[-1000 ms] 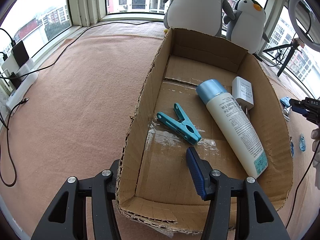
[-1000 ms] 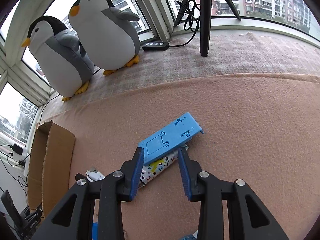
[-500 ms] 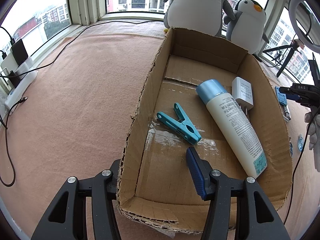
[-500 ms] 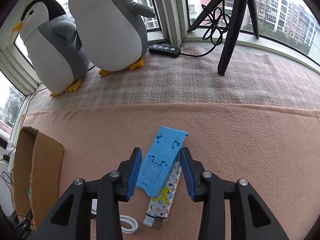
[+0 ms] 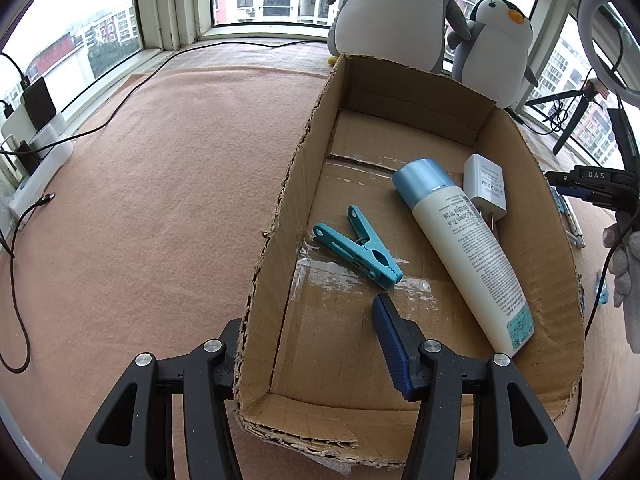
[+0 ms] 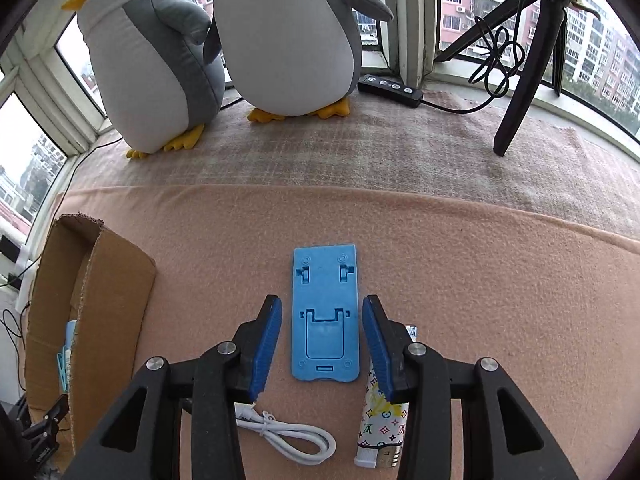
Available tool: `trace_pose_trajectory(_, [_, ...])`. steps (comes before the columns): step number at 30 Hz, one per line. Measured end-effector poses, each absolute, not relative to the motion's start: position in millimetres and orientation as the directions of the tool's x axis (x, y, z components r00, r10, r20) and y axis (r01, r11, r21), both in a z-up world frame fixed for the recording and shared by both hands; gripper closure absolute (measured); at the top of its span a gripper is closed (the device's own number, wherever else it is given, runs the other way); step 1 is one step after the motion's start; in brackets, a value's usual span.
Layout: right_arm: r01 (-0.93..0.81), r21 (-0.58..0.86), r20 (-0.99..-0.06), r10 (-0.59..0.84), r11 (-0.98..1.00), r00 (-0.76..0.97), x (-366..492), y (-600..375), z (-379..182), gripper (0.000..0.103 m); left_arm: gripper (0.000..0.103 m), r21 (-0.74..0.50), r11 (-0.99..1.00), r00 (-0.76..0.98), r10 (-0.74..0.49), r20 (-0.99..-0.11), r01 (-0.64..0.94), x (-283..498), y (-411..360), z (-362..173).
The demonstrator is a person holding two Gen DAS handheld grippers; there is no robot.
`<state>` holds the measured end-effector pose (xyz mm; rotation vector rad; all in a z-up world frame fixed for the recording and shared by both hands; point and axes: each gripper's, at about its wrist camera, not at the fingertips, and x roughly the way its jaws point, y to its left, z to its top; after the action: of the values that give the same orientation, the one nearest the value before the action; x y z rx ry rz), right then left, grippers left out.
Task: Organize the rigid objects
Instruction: 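Close the right gripper on the blue phone stand and lift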
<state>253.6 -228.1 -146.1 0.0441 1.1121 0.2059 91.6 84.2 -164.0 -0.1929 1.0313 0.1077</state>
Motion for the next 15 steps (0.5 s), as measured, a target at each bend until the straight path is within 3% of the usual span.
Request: trace_pose_trajectory(15, [-0.127,0.047,-0.908,0.096,0.991,0.408,248.8,-228.1,-150.0,0.061,0.046,-0.118,0.976,0.513,-0.007,-0.859,-0.184,91.3,84.8,-164.8])
